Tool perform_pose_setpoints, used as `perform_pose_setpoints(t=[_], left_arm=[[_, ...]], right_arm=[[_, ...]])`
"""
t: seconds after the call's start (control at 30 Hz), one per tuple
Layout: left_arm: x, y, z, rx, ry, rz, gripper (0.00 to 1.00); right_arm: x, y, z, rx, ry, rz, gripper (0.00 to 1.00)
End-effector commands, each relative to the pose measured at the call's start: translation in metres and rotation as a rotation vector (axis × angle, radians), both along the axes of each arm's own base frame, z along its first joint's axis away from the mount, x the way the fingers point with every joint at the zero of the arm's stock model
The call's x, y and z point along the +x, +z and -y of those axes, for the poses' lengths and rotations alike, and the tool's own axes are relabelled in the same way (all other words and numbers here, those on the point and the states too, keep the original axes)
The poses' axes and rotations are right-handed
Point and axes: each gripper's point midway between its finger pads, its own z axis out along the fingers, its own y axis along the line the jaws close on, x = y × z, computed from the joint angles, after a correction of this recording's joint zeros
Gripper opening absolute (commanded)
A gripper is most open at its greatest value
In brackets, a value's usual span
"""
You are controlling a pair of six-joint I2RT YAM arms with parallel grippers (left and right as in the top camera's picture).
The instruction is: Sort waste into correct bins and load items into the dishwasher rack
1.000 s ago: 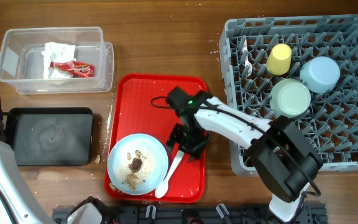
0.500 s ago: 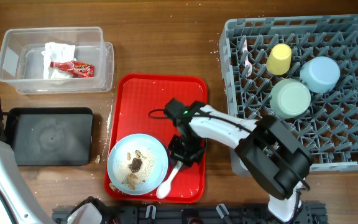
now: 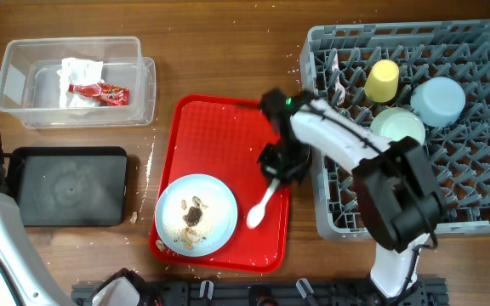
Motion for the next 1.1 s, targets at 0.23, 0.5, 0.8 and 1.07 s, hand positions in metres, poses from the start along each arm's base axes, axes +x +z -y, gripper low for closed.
perform_pose_setpoints(t=[0.23,0.5,0.8,1.07], left_arm=[[-0.001,0.002,-0.001,0.001,0.01,0.009,1.0],[-0.001,0.002,-0.001,0.001,0.01,0.009,1.0],[-0.001,0.002,-0.001,0.001,0.01,0.009,1.0],[-0.001,0.002,-0.001,0.001,0.01,0.009,1.0]], right_arm=[[0.173,0.129,0.11,-0.322,0.063,0.596,0.09],[0.183,0.137,0.091,0.035,0.11,0.599,0.19],[0.124,0.076,-0.03,-0.194,-0.265,0.492,0.63],[0.13,-0.017,-0.044,-0.29,-0.305,0.409,0.61]])
